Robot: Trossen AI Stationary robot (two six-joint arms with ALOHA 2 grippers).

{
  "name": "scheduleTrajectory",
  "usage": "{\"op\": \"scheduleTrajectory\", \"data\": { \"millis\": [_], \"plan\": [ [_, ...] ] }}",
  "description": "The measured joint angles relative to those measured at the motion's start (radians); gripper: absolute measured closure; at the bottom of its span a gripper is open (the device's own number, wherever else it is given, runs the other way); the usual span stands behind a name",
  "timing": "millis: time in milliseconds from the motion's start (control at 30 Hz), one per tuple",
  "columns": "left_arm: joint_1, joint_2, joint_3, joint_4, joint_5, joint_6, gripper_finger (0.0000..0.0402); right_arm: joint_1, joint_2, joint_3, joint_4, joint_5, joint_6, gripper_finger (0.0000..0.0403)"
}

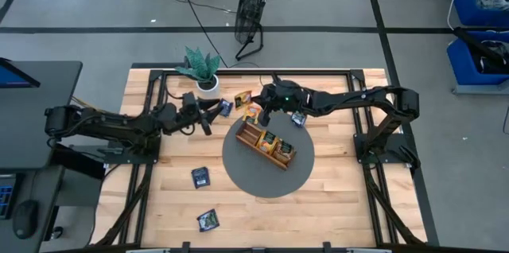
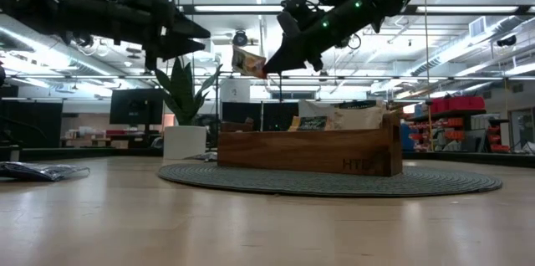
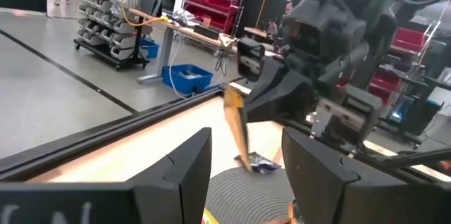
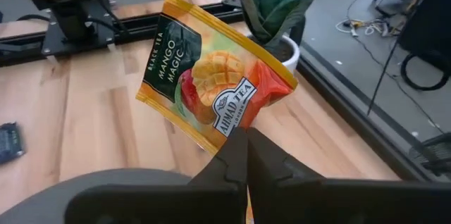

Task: Pick & Place Tea
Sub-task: Put the orange tea bag into the middle section of the wooden organizer

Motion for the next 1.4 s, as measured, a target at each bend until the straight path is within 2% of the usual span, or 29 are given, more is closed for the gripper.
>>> {"op": "scheduleTrajectory", "data": {
  "millis": [333,967,1100,1333,1400],
  "plan": [
    [0.006,0.067,0.063,-0.006,0.021,0.044,0.0225,0.012,0.000,0.000,0.115,-0.001,-0.030,0.0403],
    [0.006,0.232,0.180,-0.047,0.030,0.131,0.0230,0.033,0.000,0.000,0.137,0.002,-0.037,0.0403],
    [0.006,0.232,0.181,-0.074,0.030,0.138,0.0267,0.033,0.001,0.000,0.133,0.000,-0.040,0.0403],
    [0.006,0.232,0.181,-0.072,0.030,0.203,0.0385,0.033,0.001,0.000,0.132,0.000,-0.042,0.0403],
    [0.006,0.232,0.181,-0.073,0.029,0.222,0.0394,0.033,0.001,0.000,0.128,0.000,-0.041,0.0403]
  ]
}}
